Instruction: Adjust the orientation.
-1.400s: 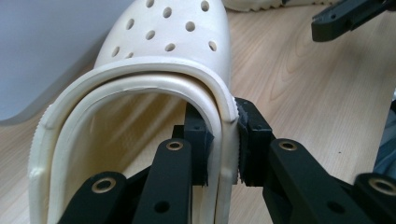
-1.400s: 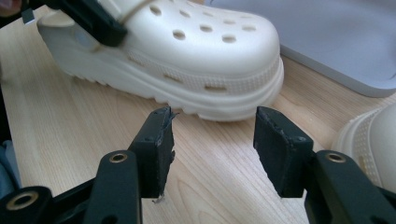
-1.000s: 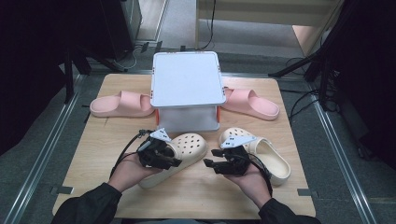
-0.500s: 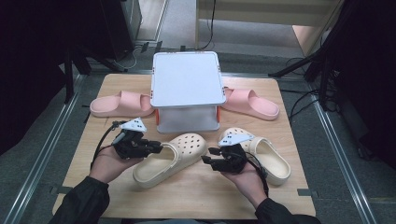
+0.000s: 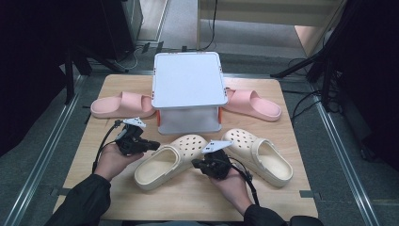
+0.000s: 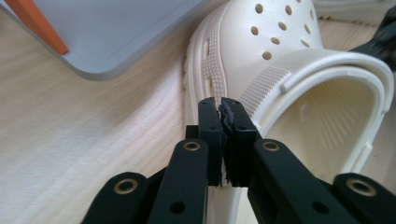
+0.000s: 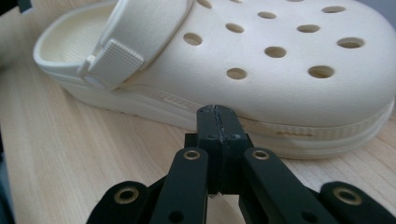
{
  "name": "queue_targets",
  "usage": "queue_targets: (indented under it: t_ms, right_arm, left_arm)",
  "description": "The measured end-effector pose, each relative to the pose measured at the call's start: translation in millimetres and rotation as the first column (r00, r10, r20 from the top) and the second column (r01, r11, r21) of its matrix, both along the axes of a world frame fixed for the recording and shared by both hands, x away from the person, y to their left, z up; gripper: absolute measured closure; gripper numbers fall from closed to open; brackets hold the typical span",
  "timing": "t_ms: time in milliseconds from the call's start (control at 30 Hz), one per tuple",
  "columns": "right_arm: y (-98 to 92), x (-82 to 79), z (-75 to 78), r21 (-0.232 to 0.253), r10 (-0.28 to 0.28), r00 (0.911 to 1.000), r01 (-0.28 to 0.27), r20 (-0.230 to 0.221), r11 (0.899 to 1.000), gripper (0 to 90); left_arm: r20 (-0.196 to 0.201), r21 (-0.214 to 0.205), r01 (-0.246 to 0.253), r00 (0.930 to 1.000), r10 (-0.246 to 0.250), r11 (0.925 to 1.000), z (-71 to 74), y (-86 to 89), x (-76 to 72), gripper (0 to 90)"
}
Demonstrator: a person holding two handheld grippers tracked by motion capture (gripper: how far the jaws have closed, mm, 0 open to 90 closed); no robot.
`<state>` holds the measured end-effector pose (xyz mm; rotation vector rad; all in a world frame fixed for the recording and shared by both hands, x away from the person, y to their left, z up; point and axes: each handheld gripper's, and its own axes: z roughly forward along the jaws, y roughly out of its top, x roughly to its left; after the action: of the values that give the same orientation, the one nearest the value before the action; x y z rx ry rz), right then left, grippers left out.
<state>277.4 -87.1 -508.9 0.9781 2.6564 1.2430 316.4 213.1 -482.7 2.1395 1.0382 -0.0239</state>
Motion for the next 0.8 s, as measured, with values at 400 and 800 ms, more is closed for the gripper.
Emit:
queue_targets:
  t_ms: [400,800]
  right_arm:
    - [0.6,6.3,-0.2,0.001,0.001,1.0,-0.001,-0.008,1.0,90.0]
    - [0.4,9.8,-0.4,0.016,-0.013,0.9992,0.014,-0.038,1.0,90.0]
  left_arm:
    - [0.008,-0.012,-0.016,0.9998,0.016,0.9998,-2.7,1.2,-5.8,89.4]
    - [0.01,0.003,-0.026,0.9996,0.026,0.9997,-1.7,-0.9,-17.2,89.7]
